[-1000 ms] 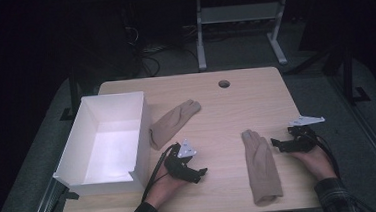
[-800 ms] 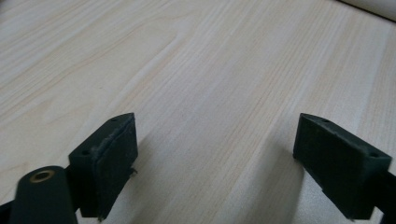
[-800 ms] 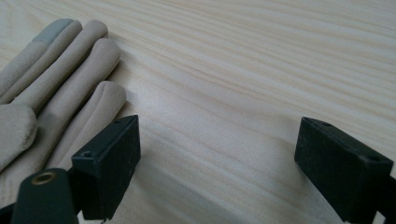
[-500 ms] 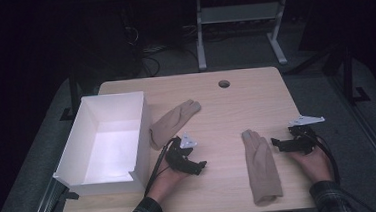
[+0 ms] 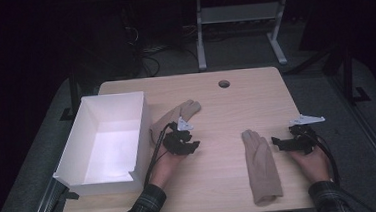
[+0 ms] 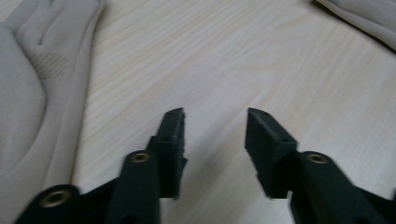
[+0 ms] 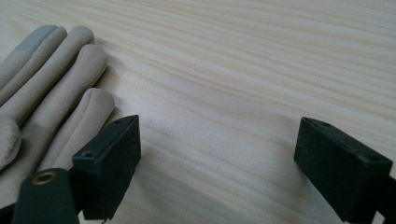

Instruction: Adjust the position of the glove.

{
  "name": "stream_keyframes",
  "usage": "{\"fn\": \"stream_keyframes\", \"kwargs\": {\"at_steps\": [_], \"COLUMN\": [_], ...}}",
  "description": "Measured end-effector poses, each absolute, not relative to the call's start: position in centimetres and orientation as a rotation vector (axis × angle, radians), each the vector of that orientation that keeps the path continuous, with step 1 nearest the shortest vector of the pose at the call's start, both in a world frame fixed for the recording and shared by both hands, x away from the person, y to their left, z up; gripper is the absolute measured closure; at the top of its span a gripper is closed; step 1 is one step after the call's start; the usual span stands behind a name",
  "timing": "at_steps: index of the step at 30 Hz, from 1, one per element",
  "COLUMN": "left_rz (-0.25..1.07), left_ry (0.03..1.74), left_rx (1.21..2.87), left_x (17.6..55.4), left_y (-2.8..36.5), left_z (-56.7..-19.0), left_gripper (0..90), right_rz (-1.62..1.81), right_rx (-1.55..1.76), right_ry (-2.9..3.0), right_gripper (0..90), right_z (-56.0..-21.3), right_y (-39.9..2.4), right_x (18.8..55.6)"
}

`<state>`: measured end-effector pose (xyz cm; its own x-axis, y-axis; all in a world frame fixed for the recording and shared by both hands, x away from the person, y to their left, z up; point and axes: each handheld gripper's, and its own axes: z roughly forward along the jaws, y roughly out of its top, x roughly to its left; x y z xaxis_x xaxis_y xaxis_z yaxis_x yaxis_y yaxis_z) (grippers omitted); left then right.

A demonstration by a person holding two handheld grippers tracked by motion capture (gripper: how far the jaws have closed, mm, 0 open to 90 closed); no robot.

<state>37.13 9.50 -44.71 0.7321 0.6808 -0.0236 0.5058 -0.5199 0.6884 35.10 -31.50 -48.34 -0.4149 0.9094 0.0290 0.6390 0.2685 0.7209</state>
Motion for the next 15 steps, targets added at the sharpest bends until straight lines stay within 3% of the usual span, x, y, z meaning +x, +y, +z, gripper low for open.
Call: {"fn": "stream_keyframes", "kwargs": {"at_steps": [2,8,15], "left_rz": [0.327,0.356,0.432], "left_ry": [0.910,0.962,1.035], "left_rx": [2.229,2.227,2.214], "left_x": [37.9,39.4,41.5], "left_y": [9.6,10.1,11.2], "left_z": [-44.7,-44.8,-44.5], "left_gripper": [74.8,89.2,89.5], "right_rz": [0.941,0.942,0.942], "right_rx": [1.403,1.403,1.403], "right_ry": [2.154,2.154,2.154], "right_gripper": [14.3,14.3,14.3], "right_z": [-48.3,-48.3,-48.3], "right_y": [-31.5,-31.5,-31.5], "right_x": [35.1,35.1,35.1]}}
